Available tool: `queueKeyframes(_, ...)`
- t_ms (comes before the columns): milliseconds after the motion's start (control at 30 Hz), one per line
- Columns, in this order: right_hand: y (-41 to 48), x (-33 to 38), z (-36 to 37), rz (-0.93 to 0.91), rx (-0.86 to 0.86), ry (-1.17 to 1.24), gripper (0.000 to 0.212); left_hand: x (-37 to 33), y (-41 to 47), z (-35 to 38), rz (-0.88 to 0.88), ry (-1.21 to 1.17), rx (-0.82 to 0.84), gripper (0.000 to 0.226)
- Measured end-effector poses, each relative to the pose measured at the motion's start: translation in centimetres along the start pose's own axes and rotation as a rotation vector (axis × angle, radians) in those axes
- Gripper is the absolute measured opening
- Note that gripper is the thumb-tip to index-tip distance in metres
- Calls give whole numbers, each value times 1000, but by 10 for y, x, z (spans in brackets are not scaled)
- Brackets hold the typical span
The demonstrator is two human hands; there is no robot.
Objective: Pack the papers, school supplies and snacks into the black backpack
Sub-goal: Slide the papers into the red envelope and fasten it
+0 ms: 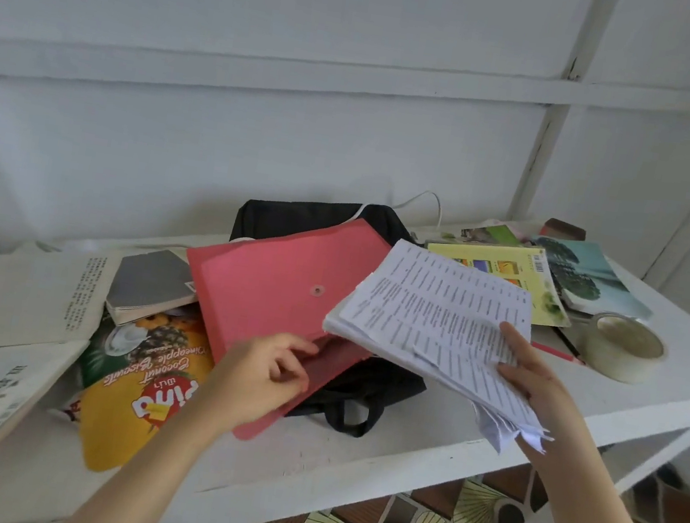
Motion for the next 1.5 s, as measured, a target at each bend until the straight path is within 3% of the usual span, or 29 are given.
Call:
queueKeyframes(133, -11, -2, -8, -12, -10, -170, 47, 8, -4, -1, 108, 417, -73, 20)
queueKeyframes(200, -16, -4, -10, -8, 5, -189, 47, 16, -5, -2, 109, 545, -69, 36)
queueKeyframes(567, -27, -19, -9, 41, 24, -79, 50, 35, -5, 4, 93, 803, -10, 69)
queueKeyframes(833, -29, -21, -8, 20, 44, -62, 49, 31, 3, -9, 131, 700, -137, 105)
queueKeyframes(967, -30, -13, -11, -64, 57, -179, 49, 22, 12, -20, 147, 704, -200, 120)
queueKeyframes(1233, -29, -1, -12, -152, 302, -393, 49, 8, 32, -30, 136, 697, -223, 128)
queueKeyframes(1367, -30, -4, -10, -61, 481, -364, 56, 2, 37, -32, 127, 671, -196, 131)
queueKeyframes(1500, -27, -5, -9, -17, 527, -300, 59, -1, 39, -32, 115, 687, -153, 131)
Point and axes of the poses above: each hand's wrist, its own y-axis towards the middle knuckle, its own z-axis out of the palm, x = y × z, the point moved 8 cm from there along y, towards the middle knuckle, and after that the axes turned 2 degrees about z, right-handed, at the moved point
